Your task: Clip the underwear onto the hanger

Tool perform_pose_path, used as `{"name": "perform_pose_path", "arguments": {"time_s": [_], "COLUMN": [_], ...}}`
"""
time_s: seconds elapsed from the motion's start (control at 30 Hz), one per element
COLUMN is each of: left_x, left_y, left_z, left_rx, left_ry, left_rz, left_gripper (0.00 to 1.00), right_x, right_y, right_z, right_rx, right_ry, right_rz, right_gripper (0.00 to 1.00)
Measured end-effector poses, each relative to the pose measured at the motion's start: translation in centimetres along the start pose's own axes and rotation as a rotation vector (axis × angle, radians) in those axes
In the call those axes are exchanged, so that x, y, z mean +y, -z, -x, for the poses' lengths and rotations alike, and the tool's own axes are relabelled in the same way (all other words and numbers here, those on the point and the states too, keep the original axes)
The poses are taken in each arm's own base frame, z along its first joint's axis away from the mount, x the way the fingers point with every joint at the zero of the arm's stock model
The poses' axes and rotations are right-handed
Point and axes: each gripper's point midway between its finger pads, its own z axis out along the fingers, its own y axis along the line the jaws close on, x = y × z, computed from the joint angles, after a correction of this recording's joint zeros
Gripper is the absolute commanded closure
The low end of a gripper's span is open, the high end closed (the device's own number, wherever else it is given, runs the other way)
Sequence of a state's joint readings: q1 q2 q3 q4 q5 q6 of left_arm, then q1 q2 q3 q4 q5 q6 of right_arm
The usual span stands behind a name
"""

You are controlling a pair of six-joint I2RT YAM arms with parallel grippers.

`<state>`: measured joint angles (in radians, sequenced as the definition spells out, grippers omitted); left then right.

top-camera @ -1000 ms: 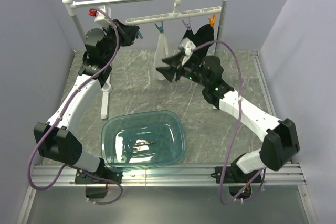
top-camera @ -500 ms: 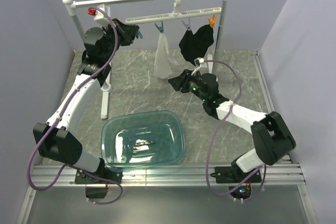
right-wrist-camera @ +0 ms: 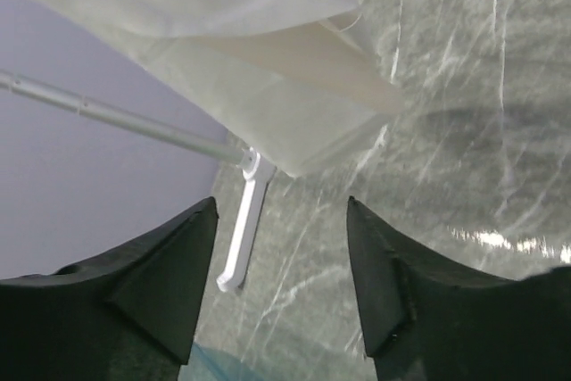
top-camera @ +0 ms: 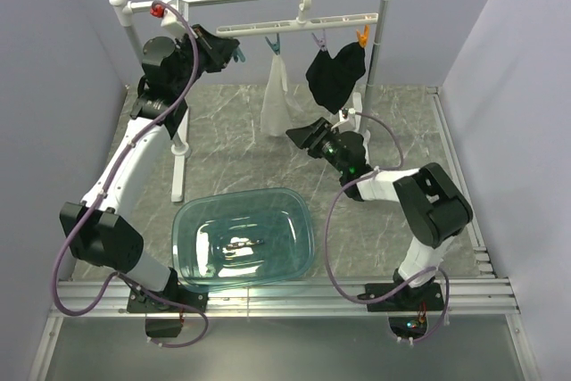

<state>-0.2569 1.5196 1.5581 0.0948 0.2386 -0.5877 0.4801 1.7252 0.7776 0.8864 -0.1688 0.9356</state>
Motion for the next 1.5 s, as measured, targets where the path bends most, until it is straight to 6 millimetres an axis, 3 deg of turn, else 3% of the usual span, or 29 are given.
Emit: {"name": "perform_pose_path", "arguments": {"time_s": [0.33,0.73,1.17,1.33,1.43,1.47,1.5], "left_x": [0.1,-0.1,0.0,-0.1,0.0,0.0,0.0], "left_y": [-1.4,-2.3,-2.3,-2.4,-2.4,-2.4,-2.4], "left_z": [0.1,0.1,0.1,0.1,0.1,0.1,0.1], "left_rx": [0.033,0.071,0.086,0.088,0.088,0.089,0.089], "left_ry": [0.011,0.018,0.024,0.025,0.025,0.025,0.025], "left_rz": [-0.02,-0.033,-0.038,-0.04,-0.039,-0.039,-0.039], "left_gripper": [1.0,1.0,1.0,1.0,1.0,1.0,1.0], "right_x": [-3.0,-1.8,-4.4,-2.8,-1.9,-1.8,-1.7], "right_y": [-1.5,-4.6,-6.6,-7.4,-7.4,-7.4,-7.3], "right_z": [-0.2,2.9,1.6,2.9,3.4,3.4,3.3], "right_rx": [-0.015,-0.085,-0.061,-0.086,-0.083,-0.08,-0.074], "right_ry": [-0.029,-0.027,-0.059,-0.049,-0.044,-0.043,-0.037], "right_rz": [0.05,0.186,0.155,0.208,0.244,0.251,0.257], "right_gripper": [0.28,0.29,0.31,0.44,0.64,0.77,0.83]}}
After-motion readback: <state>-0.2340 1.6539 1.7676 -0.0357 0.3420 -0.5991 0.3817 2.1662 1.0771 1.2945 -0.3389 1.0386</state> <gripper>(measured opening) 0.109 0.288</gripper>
